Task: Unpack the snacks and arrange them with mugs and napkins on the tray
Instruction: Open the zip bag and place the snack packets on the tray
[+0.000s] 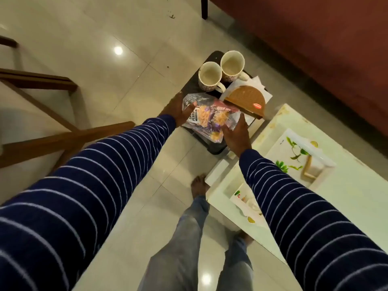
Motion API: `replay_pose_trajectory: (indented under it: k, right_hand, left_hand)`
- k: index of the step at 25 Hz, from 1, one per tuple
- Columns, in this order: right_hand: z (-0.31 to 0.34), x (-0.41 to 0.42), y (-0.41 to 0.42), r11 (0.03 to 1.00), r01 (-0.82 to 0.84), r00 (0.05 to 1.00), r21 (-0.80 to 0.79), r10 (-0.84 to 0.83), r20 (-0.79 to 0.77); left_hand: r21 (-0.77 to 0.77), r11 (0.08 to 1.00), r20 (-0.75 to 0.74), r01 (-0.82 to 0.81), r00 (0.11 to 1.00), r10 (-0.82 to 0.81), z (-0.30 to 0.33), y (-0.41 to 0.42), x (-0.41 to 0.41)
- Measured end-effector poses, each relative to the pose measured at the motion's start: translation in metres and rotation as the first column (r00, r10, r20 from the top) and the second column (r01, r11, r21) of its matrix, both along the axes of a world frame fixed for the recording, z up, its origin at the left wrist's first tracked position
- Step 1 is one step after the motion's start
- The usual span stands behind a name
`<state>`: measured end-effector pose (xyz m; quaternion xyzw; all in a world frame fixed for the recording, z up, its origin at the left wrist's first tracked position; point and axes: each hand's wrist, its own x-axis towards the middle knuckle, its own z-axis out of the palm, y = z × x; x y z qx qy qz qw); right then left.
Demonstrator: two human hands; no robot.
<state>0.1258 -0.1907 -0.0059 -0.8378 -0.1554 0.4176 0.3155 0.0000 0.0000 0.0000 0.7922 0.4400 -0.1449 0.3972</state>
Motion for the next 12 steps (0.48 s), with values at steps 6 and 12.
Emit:
replay_pose_trajectory:
  k: [6, 12]
  right_hand:
    - [-0.035, 0.012, 0.015, 0.978, 0.198, 0.969, -0.063, -0.205, -0.136]
    - [-0.050, 0.023, 0.016, 0.971, 0.149, 0.975, -0.185, -0.176, -0.137]
  left_hand:
    - [-0.183, 0.961, -0.193, -0.208, 0.966, 0.172, -0.029, 0.001, 0.010]
    - [-0.275, 0.907, -0.139, -0.318, 0.947, 0.290, -0.050, 0.001, 0.009]
